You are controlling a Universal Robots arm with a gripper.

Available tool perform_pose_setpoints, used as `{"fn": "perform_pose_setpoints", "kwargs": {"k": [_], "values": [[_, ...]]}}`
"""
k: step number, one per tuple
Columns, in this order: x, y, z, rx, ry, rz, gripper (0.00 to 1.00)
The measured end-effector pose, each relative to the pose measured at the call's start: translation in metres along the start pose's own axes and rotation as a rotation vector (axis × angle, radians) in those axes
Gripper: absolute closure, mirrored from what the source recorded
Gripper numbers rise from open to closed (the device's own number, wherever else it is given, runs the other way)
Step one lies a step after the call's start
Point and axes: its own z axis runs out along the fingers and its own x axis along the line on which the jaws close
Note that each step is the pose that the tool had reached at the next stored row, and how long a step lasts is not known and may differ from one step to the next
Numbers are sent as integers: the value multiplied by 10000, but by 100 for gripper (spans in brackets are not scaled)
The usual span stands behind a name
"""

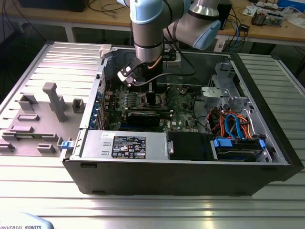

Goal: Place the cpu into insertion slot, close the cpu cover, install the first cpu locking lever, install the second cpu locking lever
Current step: 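Place the cpu into insertion slot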

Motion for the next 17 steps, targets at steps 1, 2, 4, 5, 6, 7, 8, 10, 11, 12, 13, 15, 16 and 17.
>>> {"fn": "perform_pose_setpoints", "kwargs": {"k": [1,2,4,5,6,7,8,10,11,12,13,15,16,17], "values": [[0,2,-16,9,-4,0,39],[-1,3,-30,21,-10,-2,39],[-1,5,-43,32,-9,-1,39],[-1,5,-44,33,-9,-1,39],[-1,5,-44,34,-8,-2,39],[-1,5,-43,34,-7,-1,39],[-2,4,-37,36,-10,-2,39],[-1,3,-22,35,-9,-2,39],[-2,2,-11,36,-11,-2,39],[-2,1,-4,37,-13,-3,39],[-2,1,-3,37,-17,-3,39],[-2,1,-1,31,-69,-9,39],[-1,2,-10,33,-71,-9,39],[0,5,-27,50,-92,-10,39]]}}
